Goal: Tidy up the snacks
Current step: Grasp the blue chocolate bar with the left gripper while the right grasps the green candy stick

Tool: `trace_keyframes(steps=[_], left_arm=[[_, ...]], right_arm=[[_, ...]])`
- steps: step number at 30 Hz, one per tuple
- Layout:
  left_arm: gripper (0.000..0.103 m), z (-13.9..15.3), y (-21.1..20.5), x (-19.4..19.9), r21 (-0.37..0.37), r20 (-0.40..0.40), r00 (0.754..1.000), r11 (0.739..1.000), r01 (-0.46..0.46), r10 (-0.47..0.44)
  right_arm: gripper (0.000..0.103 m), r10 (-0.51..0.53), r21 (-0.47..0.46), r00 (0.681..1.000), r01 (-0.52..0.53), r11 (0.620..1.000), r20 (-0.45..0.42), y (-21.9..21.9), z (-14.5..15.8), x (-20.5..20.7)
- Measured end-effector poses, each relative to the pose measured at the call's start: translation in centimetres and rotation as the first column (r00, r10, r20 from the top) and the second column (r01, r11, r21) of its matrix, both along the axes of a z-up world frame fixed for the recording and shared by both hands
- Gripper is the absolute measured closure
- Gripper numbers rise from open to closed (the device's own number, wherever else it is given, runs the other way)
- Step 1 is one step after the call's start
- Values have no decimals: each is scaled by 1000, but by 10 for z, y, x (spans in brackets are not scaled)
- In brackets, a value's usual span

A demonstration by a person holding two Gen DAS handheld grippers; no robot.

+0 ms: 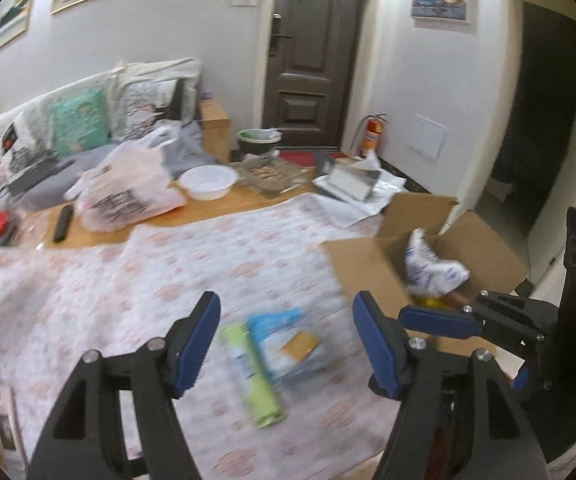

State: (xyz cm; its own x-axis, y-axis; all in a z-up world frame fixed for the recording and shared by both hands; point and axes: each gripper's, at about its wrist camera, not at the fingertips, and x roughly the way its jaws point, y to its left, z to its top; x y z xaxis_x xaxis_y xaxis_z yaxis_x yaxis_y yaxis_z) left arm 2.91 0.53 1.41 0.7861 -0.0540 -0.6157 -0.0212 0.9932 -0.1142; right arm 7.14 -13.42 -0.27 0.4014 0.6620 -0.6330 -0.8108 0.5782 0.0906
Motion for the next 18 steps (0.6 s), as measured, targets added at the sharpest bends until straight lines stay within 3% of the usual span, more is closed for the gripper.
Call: trace_keyframes(steps=[7, 14, 18], left_arm=[[37, -47, 57, -43, -34, -50, 991, 992, -125, 123], [37, -123, 99, -67, -101, -172, 961, 967, -235, 215], [44, -150, 102, -80, -136, -209, 953, 958, -251, 220]], right_arm=[[56, 57, -16, 996, -59, 998, -75, 57, -39, -29], [56, -82, -94, 989, 71, 993, -120, 78, -104, -23], [56, -166, -138, 975, 146, 980, -148, 78, -135, -12]])
